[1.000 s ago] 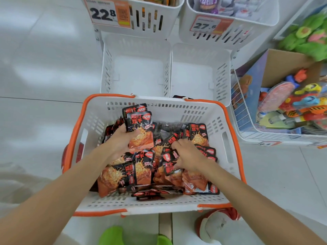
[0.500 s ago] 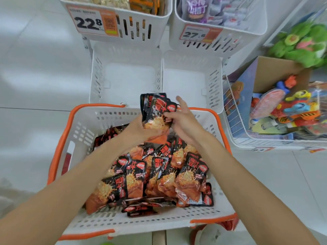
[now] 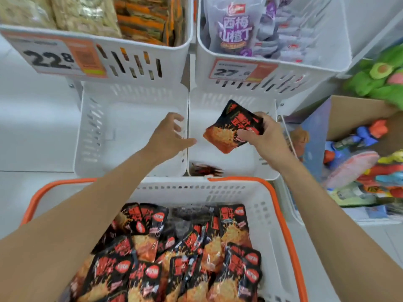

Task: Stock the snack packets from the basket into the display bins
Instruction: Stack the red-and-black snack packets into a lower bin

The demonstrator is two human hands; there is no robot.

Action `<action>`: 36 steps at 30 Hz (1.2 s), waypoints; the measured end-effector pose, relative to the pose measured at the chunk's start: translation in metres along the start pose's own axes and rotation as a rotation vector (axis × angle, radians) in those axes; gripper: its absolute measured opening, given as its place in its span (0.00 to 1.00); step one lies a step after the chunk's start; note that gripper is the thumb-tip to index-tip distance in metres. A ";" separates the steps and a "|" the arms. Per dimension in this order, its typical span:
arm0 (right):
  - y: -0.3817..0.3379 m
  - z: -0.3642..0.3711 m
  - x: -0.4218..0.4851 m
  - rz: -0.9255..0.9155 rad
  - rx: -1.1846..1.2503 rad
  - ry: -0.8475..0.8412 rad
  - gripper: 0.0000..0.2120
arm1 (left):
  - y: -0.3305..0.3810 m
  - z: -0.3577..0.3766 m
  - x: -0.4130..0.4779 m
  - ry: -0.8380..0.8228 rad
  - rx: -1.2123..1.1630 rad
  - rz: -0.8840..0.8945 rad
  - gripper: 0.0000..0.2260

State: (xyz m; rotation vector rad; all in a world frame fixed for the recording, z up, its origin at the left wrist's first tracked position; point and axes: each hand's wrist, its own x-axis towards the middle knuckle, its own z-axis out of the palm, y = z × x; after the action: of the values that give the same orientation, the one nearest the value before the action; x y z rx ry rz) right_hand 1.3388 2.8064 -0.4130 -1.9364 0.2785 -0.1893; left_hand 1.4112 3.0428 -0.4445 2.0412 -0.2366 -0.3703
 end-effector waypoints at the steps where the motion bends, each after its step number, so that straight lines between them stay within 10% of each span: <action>1: 0.012 0.003 0.006 -0.025 -0.054 0.019 0.12 | -0.009 0.003 0.009 -0.001 0.009 -0.049 0.27; 8: 0.088 0.034 0.024 0.357 -0.110 -0.541 0.14 | -0.042 0.019 0.032 -0.029 -0.075 -0.088 0.21; 21: 0.075 0.047 0.039 0.532 -0.137 -0.837 0.22 | -0.050 0.020 0.028 -0.043 -0.190 -0.083 0.18; 25: 0.065 0.048 0.029 0.502 -0.150 -0.771 0.24 | -0.047 0.019 0.022 -0.020 -0.163 -0.099 0.16; 31: 0.022 0.048 -0.030 0.052 -0.305 -0.247 0.28 | -0.029 -0.005 -0.027 -0.025 -0.137 -0.066 0.14; 36: 0.001 0.080 -0.128 -0.150 -0.432 -0.274 0.09 | -0.033 -0.029 -0.101 0.019 -0.105 -0.003 0.09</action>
State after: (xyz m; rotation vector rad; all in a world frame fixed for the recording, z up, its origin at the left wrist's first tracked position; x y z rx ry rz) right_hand 1.2369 2.9135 -0.4432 -2.3828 -0.0134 0.0456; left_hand 1.3280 3.1141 -0.4444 1.9409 -0.1987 -0.3571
